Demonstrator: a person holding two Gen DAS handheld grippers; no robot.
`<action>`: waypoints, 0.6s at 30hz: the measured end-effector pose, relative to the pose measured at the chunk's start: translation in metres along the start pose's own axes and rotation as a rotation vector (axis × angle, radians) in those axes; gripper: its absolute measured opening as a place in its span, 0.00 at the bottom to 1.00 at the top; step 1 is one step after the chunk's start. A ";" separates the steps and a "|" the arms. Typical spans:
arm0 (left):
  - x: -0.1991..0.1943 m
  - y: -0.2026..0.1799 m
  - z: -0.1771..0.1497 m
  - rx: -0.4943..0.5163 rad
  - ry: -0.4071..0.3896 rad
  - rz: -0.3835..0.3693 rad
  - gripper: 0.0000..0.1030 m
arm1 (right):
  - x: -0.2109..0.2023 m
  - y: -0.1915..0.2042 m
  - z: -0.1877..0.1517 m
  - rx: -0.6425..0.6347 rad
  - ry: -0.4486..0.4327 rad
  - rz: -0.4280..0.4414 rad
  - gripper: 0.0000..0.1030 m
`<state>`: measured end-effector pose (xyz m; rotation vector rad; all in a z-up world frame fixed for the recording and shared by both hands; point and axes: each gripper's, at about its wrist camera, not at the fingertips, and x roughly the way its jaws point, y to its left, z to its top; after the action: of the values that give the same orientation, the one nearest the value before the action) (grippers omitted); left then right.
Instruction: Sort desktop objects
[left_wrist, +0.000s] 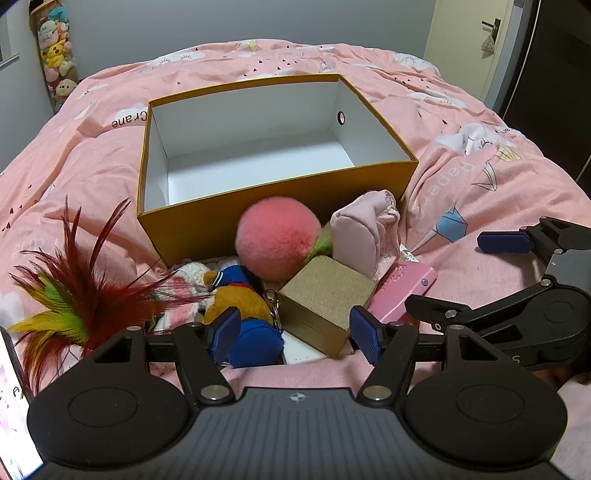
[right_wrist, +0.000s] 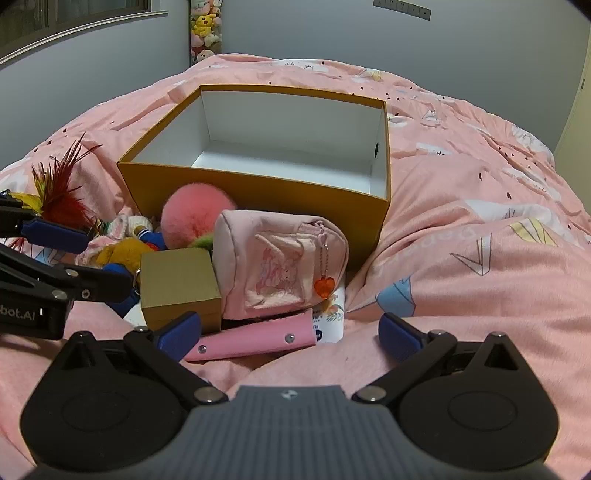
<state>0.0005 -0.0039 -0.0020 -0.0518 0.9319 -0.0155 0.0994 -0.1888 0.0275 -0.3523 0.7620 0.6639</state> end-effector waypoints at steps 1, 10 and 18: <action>0.000 0.000 0.000 -0.001 0.000 0.001 0.74 | 0.001 0.000 0.000 -0.001 0.002 0.001 0.99; 0.000 0.000 -0.001 -0.001 0.002 0.007 0.74 | 0.001 0.000 0.000 -0.002 0.006 0.003 0.99; 0.000 -0.001 -0.001 -0.003 0.001 0.009 0.74 | 0.002 0.000 -0.001 -0.003 0.006 0.003 0.99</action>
<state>-0.0001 -0.0045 -0.0029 -0.0503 0.9331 -0.0059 0.0994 -0.1885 0.0256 -0.3564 0.7676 0.6676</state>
